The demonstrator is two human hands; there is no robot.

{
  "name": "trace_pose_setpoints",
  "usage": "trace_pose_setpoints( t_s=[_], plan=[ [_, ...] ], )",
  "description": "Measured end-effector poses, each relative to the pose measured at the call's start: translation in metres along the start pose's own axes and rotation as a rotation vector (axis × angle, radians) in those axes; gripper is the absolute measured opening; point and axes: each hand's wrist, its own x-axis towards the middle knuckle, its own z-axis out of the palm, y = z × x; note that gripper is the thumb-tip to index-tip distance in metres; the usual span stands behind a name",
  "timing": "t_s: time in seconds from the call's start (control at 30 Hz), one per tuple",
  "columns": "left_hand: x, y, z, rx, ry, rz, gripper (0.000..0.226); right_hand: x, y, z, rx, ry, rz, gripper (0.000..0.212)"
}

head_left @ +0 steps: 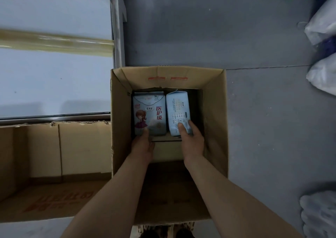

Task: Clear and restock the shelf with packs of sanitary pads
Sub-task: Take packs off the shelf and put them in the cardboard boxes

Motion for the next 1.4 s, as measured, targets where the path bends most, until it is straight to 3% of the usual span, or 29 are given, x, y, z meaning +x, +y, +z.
trace_pose_setpoints(
  t_s=[0.27, 0.43, 0.53, 0.6, 0.67, 0.8, 1.07, 1.23, 1.4],
  plan=[
    [-0.095, 0.054, -0.001, 0.192, -0.101, 0.124, 0.043, -0.065, -0.073, -0.028, -0.186, -0.047, -0.037, 0.057],
    [-0.183, 0.096, -0.015, 0.193, -0.153, 0.229, 0.062, -0.124, -0.14, -0.041, -0.29, -0.084, -0.083, 0.07],
    [-0.242, 0.122, -0.025, 0.191, -0.204, 0.24, 0.061, -0.161, -0.185, -0.053, -0.366, -0.112, -0.129, 0.057],
    [-0.286, 0.138, -0.029, 0.207, -0.221, 0.296, 0.046, -0.191, -0.218, -0.062, -0.344, -0.112, -0.165, 0.048],
    [-0.332, 0.153, -0.033, 0.253, -0.22, 0.398, 0.038, -0.229, -0.253, -0.071, -0.341, -0.09, -0.234, 0.05],
    [-0.421, 0.178, -0.051, 0.43, -0.265, 0.606, 0.077, -0.307, -0.31, -0.093, -0.504, -0.057, -0.408, 0.065],
    [-0.612, 0.22, -0.116, 0.675, -0.208, 1.114, 0.062, -0.482, -0.407, -0.145, -0.937, -0.052, -0.874, 0.072],
    [-0.723, 0.232, -0.18, 0.832, -0.022, 1.451, 0.066, -0.601, -0.44, -0.168, -1.076, 0.036, -1.151, 0.073],
    [-0.82, 0.24, -0.256, 0.841, 0.168, 1.654, 0.066, -0.721, -0.459, -0.18, -1.076, 0.051, -1.356, 0.074]
  ],
)
